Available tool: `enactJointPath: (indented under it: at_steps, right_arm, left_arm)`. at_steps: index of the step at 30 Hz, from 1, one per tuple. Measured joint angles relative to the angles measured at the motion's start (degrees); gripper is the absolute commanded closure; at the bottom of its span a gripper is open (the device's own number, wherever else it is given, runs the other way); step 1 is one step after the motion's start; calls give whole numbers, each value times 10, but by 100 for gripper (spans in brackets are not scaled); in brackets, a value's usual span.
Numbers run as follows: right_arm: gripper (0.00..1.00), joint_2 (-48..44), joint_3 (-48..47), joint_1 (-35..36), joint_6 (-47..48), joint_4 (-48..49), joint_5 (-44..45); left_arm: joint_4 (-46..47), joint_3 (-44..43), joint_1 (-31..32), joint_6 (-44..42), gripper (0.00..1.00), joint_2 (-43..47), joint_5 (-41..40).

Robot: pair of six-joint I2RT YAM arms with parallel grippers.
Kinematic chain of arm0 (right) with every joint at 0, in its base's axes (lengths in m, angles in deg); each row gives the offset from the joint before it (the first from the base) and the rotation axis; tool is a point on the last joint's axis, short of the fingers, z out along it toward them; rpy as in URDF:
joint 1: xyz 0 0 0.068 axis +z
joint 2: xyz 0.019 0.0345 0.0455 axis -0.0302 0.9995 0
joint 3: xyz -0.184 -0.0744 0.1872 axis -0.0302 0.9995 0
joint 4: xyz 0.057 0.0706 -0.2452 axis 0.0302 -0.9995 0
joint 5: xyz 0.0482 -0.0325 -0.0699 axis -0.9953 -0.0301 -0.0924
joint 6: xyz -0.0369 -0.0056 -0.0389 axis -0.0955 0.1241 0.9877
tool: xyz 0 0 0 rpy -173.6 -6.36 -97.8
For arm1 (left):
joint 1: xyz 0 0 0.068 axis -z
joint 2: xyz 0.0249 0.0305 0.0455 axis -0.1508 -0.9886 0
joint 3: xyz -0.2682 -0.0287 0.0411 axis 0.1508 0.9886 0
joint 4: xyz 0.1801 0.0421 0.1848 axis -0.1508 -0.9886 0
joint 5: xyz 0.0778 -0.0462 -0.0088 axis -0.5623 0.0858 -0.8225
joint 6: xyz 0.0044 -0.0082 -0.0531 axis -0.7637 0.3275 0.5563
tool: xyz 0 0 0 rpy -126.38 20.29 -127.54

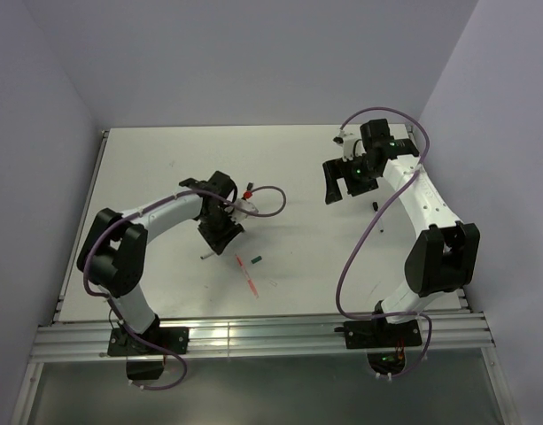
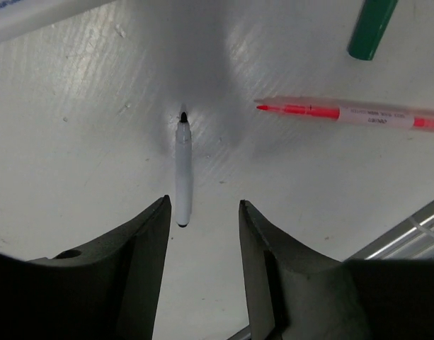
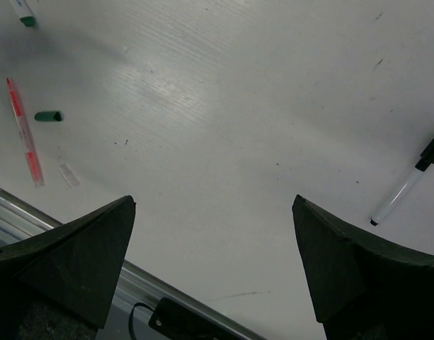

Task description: Insert the pens into the pen caps

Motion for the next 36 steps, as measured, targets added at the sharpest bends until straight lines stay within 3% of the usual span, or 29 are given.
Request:
enactJointPath:
  at_steps: [10, 12, 18, 23, 29, 32, 36]
  right_arm:
    - [0, 0, 0, 0, 0, 0, 10]
    - [0, 0, 0, 0, 0, 0, 11]
    - [0, 0, 0, 0, 1, 0, 12]
    - [0, -2, 0, 0, 5, 0, 2]
    - [0, -31, -6, 0, 19, 0, -93]
    - [0, -51, -18, 1, 21, 7, -174]
    - [0, -82, -15, 12, 5, 48, -271]
  left_arm:
    - [81, 44, 25, 2, 60, -2, -53]
    - [98, 60, 28, 2, 66, -8, -68]
    - [123, 75, 41, 12, 100, -10, -98]
    - [115, 70, 45, 20, 100, -7, -97]
    - [74, -56, -10, 45, 100, 47, 71]
    - [137, -103, -49, 100, 100, 123, 146]
    - [258, -132, -54, 226, 100, 178, 286]
